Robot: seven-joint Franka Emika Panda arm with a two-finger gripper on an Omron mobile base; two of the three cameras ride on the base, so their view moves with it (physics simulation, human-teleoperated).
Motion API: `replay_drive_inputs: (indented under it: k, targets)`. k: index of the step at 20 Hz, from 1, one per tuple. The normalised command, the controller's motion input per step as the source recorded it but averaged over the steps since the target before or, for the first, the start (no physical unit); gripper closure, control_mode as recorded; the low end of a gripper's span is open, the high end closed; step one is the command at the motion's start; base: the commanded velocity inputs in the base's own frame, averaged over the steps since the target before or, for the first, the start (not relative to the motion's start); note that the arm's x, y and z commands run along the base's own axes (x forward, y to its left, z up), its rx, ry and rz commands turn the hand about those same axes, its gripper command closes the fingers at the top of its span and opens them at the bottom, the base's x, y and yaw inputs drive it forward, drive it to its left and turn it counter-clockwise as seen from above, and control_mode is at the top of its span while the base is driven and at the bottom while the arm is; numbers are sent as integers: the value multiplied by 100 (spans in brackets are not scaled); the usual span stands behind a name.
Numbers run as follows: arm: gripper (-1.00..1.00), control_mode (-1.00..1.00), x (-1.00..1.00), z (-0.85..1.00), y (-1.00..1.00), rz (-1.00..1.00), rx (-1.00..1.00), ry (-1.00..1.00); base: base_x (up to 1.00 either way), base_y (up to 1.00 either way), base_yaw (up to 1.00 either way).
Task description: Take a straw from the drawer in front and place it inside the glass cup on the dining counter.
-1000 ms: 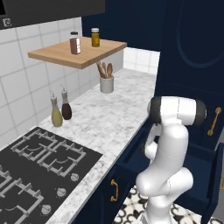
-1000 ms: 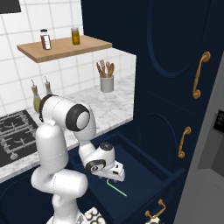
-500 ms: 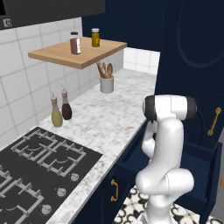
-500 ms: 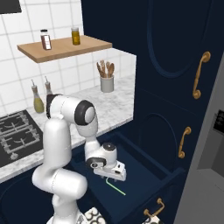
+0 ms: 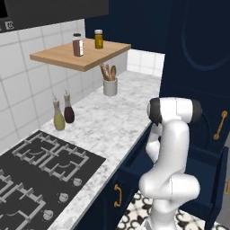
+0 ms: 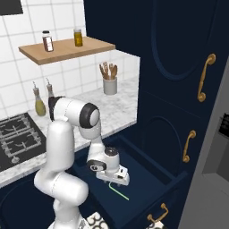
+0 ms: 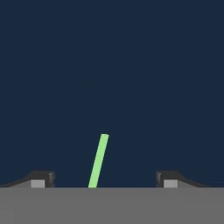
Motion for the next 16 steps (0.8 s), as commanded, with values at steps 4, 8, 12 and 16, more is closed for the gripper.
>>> replay_drive_inputs:
  k: [4,8,12,16]
  targets:
    - [100,-100,0,-50,0,0,0,-1,0,0,0]
    - [100,-100,0,-36,0,0,0,-2,0,0,0]
    - [100,-100,0,-13,15,0,0,-1,0,0,0]
    - [100,-100,0,-4,46,-3,0,0,0,0,0]
